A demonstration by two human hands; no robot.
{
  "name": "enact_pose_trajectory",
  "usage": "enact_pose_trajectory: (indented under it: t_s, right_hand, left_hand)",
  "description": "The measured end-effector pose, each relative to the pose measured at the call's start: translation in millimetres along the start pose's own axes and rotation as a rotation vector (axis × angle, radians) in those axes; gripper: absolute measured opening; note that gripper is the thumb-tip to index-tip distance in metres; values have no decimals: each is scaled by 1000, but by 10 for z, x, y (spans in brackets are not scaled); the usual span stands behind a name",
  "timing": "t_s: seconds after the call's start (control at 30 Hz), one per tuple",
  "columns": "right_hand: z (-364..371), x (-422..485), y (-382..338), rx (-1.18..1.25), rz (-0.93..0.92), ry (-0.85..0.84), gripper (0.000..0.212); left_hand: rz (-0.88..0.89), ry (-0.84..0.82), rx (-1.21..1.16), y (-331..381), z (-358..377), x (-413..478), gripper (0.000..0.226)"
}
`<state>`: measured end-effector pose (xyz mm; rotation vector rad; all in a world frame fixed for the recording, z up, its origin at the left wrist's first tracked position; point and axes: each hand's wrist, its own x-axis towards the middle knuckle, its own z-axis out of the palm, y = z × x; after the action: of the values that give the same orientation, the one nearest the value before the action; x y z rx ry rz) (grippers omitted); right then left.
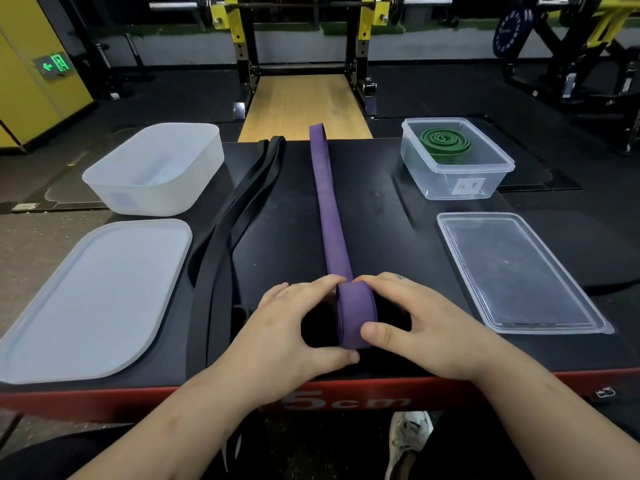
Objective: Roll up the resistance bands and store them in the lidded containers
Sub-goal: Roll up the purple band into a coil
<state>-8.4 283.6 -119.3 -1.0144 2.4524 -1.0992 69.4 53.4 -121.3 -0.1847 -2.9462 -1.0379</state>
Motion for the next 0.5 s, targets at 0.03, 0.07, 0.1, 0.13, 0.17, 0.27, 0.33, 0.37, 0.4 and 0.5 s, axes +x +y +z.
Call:
enact_pose_trajectory:
  t_s: [0.03, 0.07, 0.1, 0.13, 0.17, 0.27, 0.33, 0.37, 0.4, 0.5]
  right_hand:
    - [3, 4, 4, 3, -4, -3, 57]
    - [-1, 1, 21, 1, -5, -10, 59]
    - [-9, -8, 45, -6, 0, -23, 64]
    - [-20, -19, 71, -14, 11, -40, 70]
    - [-31, -29, 86, -18, 26, -55, 78]
    - [-26, -31, 92, -43, 42, -64, 91]
    - [-7, -13, 76, -48, 38, -45, 89]
    - [1, -7, 71, -42, 35, -33, 88]
    - [7, -4, 73, -37, 31, -23, 87]
    - [27, -18, 86, -32, 36, -14, 91]
  left_hand:
    - [-19, 8, -6, -15, 6, -4, 92]
    - [-23, 13, -4, -16, 4, -9, 93]
    - [-17, 22, 4, -19, 7, -12, 95]
    - [-11, 31, 11, -19, 11, -9, 95]
    - [-10, 37, 9, -17, 12, -2, 93]
    - [-1, 31, -12, 2, -12, 20, 87]
    - [-6, 8, -20, -9, -30, 33, 89]
    - [-8, -7, -22, -8, -37, 28, 91]
    - [-11, -23, -25, -15, -44, 23, 94]
    - [-10, -49, -32, -3, -52, -9, 100]
